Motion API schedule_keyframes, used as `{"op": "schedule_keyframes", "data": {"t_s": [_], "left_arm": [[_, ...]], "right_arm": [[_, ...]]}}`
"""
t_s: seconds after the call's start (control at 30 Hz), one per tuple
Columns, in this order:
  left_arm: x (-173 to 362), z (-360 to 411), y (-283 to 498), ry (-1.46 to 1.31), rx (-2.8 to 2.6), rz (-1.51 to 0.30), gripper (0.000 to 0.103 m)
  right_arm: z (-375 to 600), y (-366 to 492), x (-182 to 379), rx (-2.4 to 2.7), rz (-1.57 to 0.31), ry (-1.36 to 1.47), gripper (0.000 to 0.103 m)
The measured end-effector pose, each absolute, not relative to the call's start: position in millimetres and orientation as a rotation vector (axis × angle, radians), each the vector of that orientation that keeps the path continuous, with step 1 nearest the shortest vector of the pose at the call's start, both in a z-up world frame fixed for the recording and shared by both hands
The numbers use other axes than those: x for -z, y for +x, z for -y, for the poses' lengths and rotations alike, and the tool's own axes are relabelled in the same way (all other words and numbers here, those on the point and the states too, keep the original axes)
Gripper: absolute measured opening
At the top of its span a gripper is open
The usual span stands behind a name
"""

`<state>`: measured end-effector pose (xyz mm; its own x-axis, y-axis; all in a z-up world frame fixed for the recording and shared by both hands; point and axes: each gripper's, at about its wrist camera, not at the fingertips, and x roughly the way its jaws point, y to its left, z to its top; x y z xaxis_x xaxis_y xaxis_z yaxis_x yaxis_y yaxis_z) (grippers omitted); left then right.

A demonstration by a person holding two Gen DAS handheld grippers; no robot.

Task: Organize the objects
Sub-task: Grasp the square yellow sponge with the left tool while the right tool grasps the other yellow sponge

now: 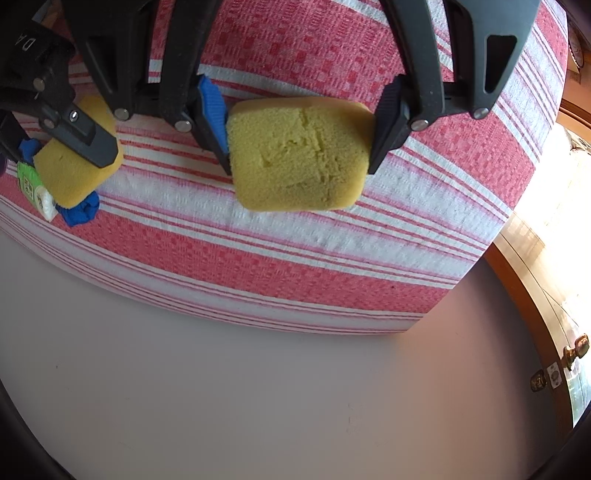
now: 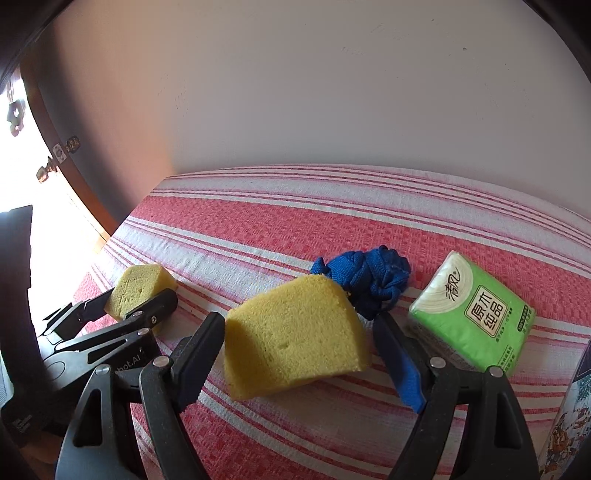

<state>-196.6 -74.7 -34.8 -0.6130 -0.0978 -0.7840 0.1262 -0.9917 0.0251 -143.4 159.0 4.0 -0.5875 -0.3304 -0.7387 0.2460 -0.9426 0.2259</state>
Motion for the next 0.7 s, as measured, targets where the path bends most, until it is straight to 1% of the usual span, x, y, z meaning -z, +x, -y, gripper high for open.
{"op": "schedule_keyframes", "data": {"t_s": [0.13,0.2,0.27,0.3,0.33,0.37,0.43,0.7], "left_arm": [[35,75,-197,1.312,2.709,-0.037,0.067],[36,77,-197,1.311,2.709,-0.029,0.067],[36,78,-197,1.311,2.709,-0.031,0.067],[37,79,-198,1.312,2.709,-0.034,0.067],[37,79,-198,1.312,2.709,-0.036,0.067],[37,80,-199,1.312,2.709,-0.037,0.067],[36,80,-199,1.312,2.709,-0.042,0.067],[35,76,-196,1.296,2.697,-0.066,0.067]], "right_arm": [[-142,-143,-2,2.571,0.042,1.219,0.083],[-136,-143,-2,2.585,0.020,1.222,0.076],[-136,-140,-3,2.598,0.004,1.222,0.061],[-133,-140,-3,2.600,-0.007,1.223,0.060],[-131,-140,-3,2.594,-0.017,1.219,0.055],[-128,-137,-4,2.587,-0.025,1.214,0.048],[-131,-131,-6,2.576,-0.026,1.199,0.042],[-150,-103,-26,2.645,0.047,1.015,0.040]]}}
